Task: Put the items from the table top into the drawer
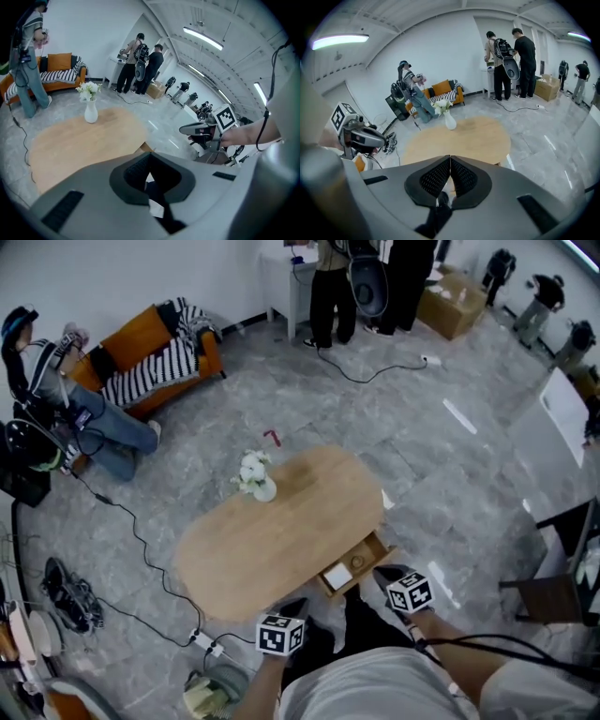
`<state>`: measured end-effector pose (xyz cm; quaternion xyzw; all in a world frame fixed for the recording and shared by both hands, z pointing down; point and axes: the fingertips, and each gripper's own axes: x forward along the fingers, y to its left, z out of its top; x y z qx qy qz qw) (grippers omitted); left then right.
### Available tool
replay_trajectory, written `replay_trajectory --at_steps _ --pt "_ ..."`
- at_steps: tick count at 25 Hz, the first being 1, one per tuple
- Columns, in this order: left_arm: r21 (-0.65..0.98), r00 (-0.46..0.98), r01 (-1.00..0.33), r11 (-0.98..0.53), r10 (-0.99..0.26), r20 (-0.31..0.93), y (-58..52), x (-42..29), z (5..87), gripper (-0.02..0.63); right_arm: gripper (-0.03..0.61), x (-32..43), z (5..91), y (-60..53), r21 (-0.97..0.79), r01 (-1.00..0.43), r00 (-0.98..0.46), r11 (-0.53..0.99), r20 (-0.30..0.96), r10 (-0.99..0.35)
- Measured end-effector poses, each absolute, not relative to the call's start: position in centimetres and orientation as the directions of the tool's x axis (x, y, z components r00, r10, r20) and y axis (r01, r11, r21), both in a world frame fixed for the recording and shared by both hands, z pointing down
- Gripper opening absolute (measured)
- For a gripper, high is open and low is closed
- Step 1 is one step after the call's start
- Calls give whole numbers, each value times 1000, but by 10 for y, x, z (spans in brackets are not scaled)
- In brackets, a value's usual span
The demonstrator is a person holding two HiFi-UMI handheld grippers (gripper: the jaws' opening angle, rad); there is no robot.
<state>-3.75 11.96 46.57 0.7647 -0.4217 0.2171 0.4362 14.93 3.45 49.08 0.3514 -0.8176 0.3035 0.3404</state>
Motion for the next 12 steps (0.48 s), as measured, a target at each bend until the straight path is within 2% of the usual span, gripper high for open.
replay_trajectory --at_steps 12 --pt "451 565 -825 -341 -474 675 142 -25 427 2 35 152 435 77 -251 -759 -567 601 708 -420"
